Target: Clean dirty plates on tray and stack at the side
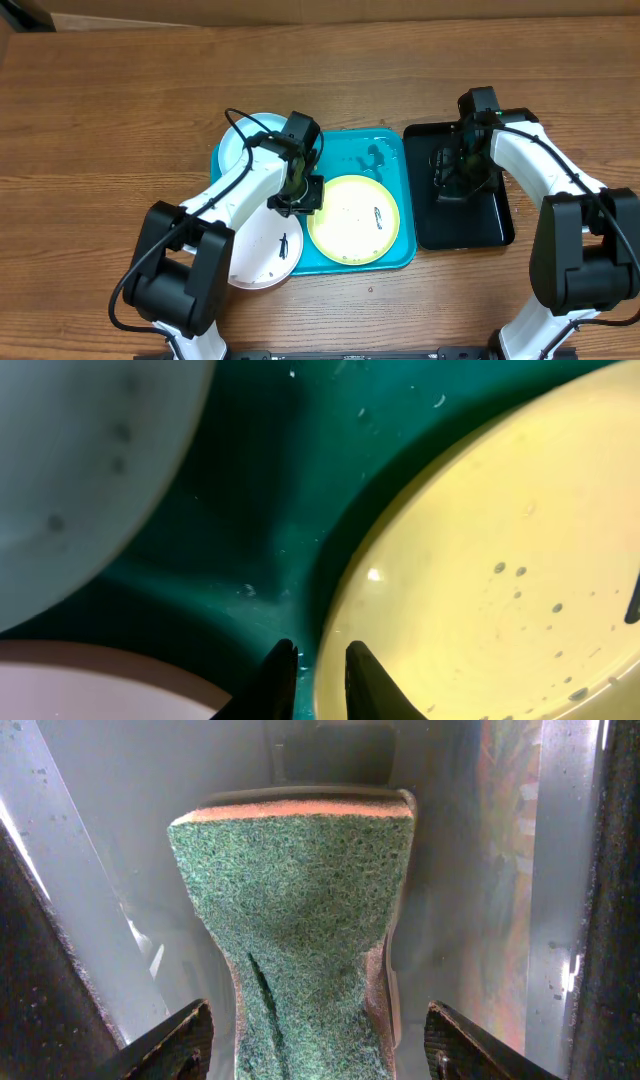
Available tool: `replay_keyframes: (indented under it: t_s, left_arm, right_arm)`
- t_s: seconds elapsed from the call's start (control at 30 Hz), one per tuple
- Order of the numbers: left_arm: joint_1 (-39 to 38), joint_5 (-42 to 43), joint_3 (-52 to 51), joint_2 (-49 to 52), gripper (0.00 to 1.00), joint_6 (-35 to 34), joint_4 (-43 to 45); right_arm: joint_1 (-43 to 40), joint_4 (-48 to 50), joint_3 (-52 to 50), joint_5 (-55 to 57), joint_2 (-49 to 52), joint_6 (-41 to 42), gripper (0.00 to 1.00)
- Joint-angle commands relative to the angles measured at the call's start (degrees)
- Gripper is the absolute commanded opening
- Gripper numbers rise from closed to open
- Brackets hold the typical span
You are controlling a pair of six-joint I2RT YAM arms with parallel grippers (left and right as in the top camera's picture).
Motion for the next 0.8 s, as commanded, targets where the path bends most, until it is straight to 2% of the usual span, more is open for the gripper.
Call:
replay_keyframes:
  t_s: [0.0, 0.4, 0.57, 0.7, 0.77]
  left_arm:
    - [-0.85, -2.23, -0.61, 1.03, 0.19, -1.01, 0.2]
    - [-1.18, -4.63, -1.18, 1.03, 0.2, -3.04, 0.24]
    - [-1.18, -4.63, -1.75, 1.03, 0.17, -3.58, 1.14]
    - [-1.18, -4.48, -1.75, 1.03, 0.12, -4.2, 2.38]
    - [-1.18, -4.55, -1.79, 1.03, 0.04, -4.44, 2.86]
  right_arm:
    - [-0.04, 0.24, -0.2, 0.59, 0.22, -0.02, 0.69]
    - [-0.04, 0.22, -0.2, 0.59, 0.22, -0.02, 0.68]
    - [-0.04, 0.04, -0.2, 0.59, 0.22, -0.02, 0.68]
    - [-0.04, 0.04, -0.2, 0.59, 0.22, -0.02, 0.68]
    - [-0.04, 0.09, -0.2, 0.59, 0.22, -0.02, 0.68]
